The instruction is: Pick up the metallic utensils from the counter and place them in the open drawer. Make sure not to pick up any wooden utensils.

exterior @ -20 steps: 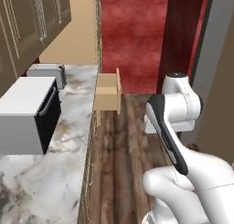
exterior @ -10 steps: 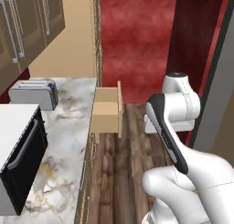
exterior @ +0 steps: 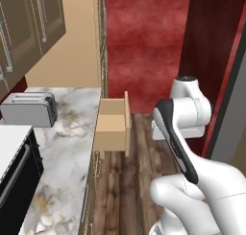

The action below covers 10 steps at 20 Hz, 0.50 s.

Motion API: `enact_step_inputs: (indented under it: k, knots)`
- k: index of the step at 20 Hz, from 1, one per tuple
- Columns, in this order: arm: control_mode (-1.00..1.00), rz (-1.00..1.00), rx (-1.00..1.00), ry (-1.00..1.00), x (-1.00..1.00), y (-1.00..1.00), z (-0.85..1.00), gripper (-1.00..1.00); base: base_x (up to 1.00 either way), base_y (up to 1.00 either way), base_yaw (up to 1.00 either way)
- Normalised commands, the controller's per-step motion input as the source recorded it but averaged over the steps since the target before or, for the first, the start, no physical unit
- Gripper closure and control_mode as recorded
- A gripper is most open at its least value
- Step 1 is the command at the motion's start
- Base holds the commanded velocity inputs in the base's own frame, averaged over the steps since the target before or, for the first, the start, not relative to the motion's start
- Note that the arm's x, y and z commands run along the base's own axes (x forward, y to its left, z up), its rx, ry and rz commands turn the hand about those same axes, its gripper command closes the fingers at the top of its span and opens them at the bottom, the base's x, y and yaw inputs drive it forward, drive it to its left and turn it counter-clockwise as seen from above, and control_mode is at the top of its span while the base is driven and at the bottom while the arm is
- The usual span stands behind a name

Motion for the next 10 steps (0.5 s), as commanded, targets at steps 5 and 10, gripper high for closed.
enact_step_inputs:
  k: [5,10]
  knots:
    - [1.00,0.00,0.00,0.00,0.00,0.00,0.00,1.00,0.84,0.00,0.00]
    - [1.00,0.00,0.00,0.00,0.00,0.00,0.00,1.00,0.54,0.15,0.00]
